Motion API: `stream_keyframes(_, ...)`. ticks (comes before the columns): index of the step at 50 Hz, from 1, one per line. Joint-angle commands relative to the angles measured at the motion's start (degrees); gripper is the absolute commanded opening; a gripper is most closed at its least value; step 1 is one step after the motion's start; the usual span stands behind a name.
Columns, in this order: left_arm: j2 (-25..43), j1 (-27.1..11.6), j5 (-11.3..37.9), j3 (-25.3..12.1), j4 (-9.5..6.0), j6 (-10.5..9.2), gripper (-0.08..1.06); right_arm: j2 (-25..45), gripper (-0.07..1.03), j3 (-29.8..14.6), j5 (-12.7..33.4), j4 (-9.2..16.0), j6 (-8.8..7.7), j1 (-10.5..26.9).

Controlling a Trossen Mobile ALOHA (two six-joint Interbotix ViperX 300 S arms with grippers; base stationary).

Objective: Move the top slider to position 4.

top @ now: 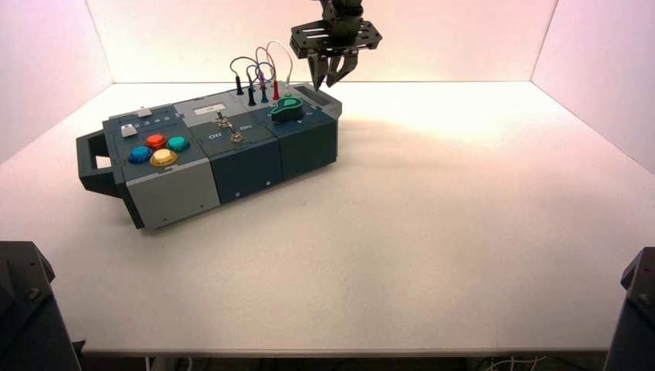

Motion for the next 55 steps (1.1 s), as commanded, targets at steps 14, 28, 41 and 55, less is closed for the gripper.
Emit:
stream_keyframes(14, 1.1, 0.3, -0.8, -1.2, 0.00, 0.09, -0.03, -0.1, 0.37, 0.4, 1.6, 2.0, -0.53, 1.4)
stream_keyframes(28, 1.1, 0.2, -0.7, -1.2, 0.09, 0.09, -0.03, 0.0, 0.37, 0.5, 2.6, 3.7, -0.53, 2.6)
stream_keyframes(41, 0.4, 0.3, -0.8, -1.1, 0.00, 0.09, -0.03, -0.4, 0.29, 0.7, 2.8, 3.7, -0.53, 3.8)
stream_keyframes(55, 0.3, 0.3, -0.8, -1.1, 0.09, 0.18, -0.03, -0.9, -0.03, 0.8, 3.3, 3.5, -0.53, 3.8)
